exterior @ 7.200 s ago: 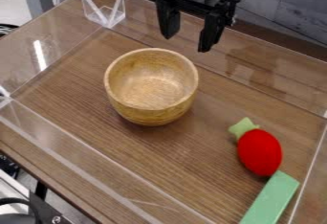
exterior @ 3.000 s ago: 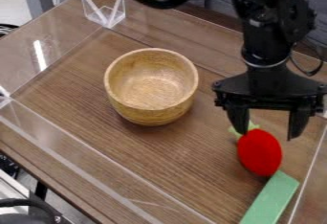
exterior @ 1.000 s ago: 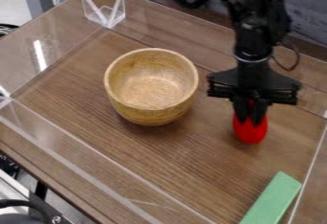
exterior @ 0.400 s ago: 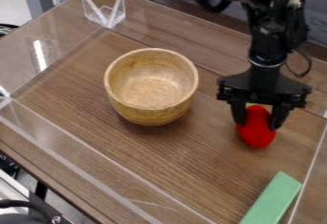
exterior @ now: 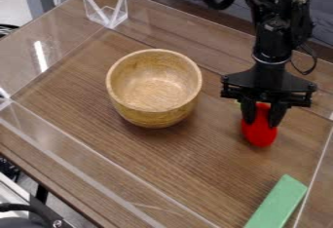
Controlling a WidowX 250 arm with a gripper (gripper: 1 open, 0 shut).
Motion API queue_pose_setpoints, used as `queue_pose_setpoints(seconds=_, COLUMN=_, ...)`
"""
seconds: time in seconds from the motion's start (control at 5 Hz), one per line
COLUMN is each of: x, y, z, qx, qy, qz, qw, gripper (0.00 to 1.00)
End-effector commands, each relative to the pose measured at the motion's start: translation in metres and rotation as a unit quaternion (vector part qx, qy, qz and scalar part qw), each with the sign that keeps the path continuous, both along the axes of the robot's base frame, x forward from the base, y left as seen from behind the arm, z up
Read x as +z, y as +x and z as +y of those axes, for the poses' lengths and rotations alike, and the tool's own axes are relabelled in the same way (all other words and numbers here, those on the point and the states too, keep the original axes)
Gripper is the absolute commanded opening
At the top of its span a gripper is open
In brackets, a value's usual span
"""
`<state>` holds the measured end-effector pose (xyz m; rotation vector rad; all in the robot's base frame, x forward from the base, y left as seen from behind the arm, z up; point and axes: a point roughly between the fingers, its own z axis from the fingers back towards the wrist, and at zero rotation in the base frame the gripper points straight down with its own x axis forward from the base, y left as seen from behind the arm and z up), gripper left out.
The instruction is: Move the red fruit to the left
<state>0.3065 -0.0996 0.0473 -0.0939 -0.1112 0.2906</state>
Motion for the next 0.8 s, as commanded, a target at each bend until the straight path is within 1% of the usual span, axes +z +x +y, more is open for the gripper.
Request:
queue_pose_setpoints(seconds=0.0, x=0.005, y=0.005, z=-0.008, qx=-0.035, qy=-0.004, qz=-0.019, qw=0.9992, gripper=1.00)
queue_pose_setpoints(seconds=0.2, x=0.008, y=0.001, z=-0.009, qx=-0.044, qy=-0.002, qz=-0.017, qw=0.9989, gripper=0.00)
queue_pose_setpoints(seconds=0.4, x=0.022, y=-0.002, z=-0.008, qx=-0.052, qy=-0.007, qz=-0.021, qw=0.9984, gripper=0.00)
queue_pose_setpoints(seconds=0.6, x=0.016, y=-0.005, z=-0.007, qx=-0.036, qy=-0.005, qz=-0.018, qw=0.9992, gripper=1.00)
